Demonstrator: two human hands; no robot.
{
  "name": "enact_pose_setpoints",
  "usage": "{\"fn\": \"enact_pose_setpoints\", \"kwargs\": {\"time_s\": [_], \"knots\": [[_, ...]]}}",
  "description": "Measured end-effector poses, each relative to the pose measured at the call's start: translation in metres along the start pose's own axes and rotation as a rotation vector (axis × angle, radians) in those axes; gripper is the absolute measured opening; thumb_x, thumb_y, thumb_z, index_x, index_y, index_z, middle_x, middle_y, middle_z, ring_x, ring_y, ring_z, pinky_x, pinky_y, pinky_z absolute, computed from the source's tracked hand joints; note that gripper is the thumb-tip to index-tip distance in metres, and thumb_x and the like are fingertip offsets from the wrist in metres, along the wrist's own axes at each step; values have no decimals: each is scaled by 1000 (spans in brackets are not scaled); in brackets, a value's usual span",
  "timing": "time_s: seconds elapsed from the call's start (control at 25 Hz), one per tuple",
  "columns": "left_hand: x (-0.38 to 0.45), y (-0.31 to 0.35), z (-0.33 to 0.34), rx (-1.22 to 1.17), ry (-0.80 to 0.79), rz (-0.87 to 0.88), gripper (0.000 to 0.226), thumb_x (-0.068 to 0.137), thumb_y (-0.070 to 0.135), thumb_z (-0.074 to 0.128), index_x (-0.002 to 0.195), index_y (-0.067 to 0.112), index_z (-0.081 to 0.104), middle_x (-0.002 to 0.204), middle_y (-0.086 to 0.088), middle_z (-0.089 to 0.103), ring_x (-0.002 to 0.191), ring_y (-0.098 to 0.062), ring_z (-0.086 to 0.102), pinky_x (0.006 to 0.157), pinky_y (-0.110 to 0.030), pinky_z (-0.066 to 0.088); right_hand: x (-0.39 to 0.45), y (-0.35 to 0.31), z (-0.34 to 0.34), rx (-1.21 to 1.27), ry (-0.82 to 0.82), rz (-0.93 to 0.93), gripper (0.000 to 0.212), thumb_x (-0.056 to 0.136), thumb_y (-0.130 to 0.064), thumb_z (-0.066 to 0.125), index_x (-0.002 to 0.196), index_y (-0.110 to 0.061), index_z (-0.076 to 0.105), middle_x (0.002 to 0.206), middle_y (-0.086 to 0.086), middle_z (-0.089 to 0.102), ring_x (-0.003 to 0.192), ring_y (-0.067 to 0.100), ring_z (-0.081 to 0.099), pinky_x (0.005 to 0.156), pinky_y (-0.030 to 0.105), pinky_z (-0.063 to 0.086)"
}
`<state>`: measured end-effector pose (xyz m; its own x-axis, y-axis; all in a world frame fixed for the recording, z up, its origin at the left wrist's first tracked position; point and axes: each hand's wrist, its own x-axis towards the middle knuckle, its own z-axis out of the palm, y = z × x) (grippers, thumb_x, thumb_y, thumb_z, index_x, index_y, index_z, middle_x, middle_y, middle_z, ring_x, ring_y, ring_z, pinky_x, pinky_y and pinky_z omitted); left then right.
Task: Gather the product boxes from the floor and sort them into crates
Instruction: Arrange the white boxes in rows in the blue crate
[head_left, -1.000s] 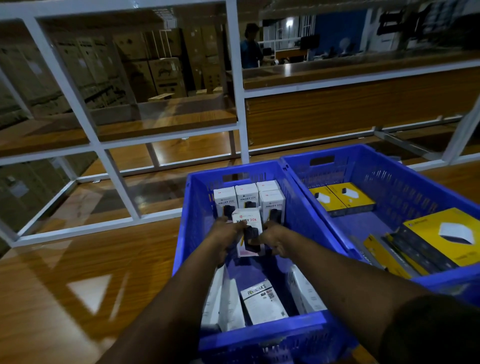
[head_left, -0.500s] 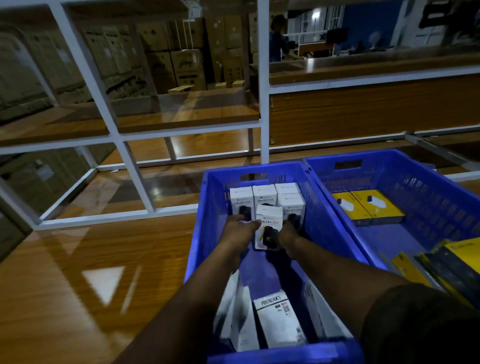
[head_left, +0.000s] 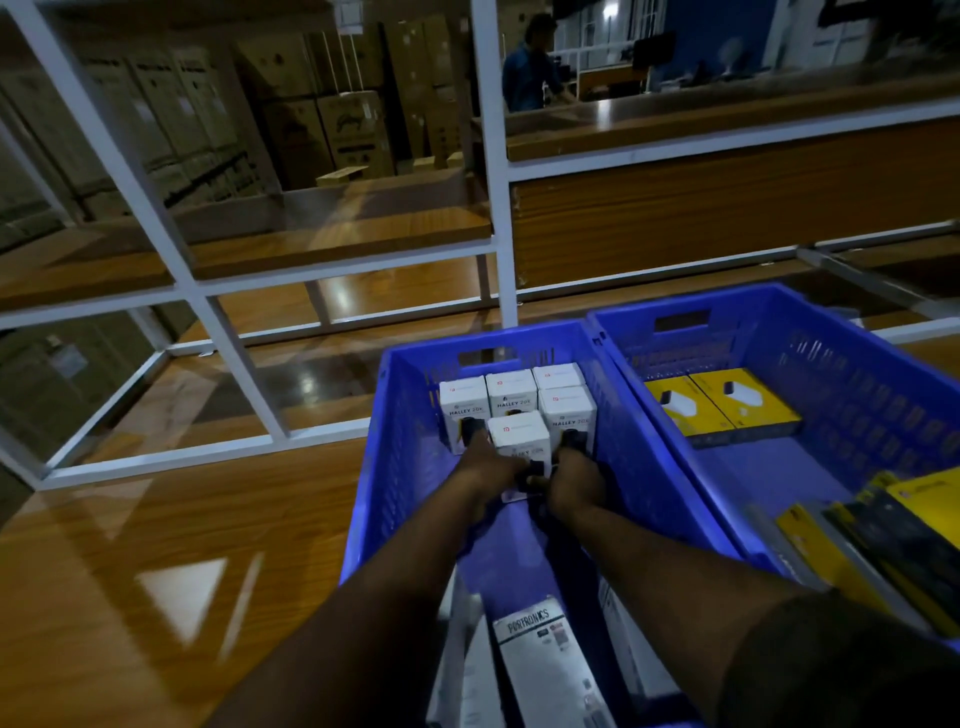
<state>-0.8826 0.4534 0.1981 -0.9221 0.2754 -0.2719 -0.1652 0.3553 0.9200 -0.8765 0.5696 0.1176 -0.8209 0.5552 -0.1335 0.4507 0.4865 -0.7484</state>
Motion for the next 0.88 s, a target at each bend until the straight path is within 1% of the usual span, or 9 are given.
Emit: {"fn": "enact_pose_setpoints", "kwargs": {"time_s": [0.12,0.2,0.32,0.44,0.52,0.6,0.68,0.8,0.88], "knots": [[14,-6,5,24,3,-54,35,87,-11,61,121,-8,57,118,-15,66,80,-18,63,45,-11,48,5,-1,4,-63,8,48,41,80,-33,77,109,-9,61,107,14,70,99,33,66,72,31,47],[17,-5,6,27,2,-65,30,90,-8,60,120,-8,59,117,-21,67,77,-19,61,43,-10,45,8,-4,7,-60,0,136,49,78,-38,78,113,-8,62,113,16,68,105,33,65,78,33,49],[26,-6,9,6,13,-100,21,93,-6,57,113,-2,55,98,-12,62,75,-19,55,39,-7,40,16,-2,11,-26,18,223,55,78,-45,76,114,-6,64,117,18,66,108,33,64,81,36,51],[40,-7,13,-17,22,-110,23,90,-10,57,113,-10,58,106,-24,67,80,-21,57,41,-9,42,21,-3,17,148,44,242,49,77,-41,77,108,-5,65,110,18,68,101,33,66,79,38,52],[44,-6,16,-28,19,-107,24,83,-19,56,106,-12,59,92,-20,67,72,-20,58,41,-10,43,23,-5,22,308,86,231,41,77,-31,78,102,-3,62,105,17,68,93,28,64,82,41,54],[48,-6,17,-70,1,-106,35,77,-23,57,111,-17,59,88,-16,65,67,-17,58,43,-12,46,24,-6,23,392,130,198,36,76,-26,77,97,-3,59,102,15,67,87,21,56,84,42,53],[57,-10,19,-103,3,-109,45,72,-21,61,117,-17,56,97,-19,67,72,-20,63,46,-15,49,26,-5,23,348,112,162,26,80,-24,71,95,-7,59,101,11,65,85,19,52,83,36,51],[74,-23,22,-152,-4,-121,65,65,-9,73,126,-9,50,117,-22,67,99,-31,68,57,-20,55,30,-4,23,288,137,140,18,86,-15,64,100,-3,61,106,15,62,88,19,52,81,32,46],[86,-33,23,-130,1,-119,61,71,-10,73,127,-7,48,120,-23,65,104,-31,67,57,-18,55,34,-4,23,271,153,123,20,85,-14,63,101,-2,60,110,19,61,94,25,58,81,34,46]]}}
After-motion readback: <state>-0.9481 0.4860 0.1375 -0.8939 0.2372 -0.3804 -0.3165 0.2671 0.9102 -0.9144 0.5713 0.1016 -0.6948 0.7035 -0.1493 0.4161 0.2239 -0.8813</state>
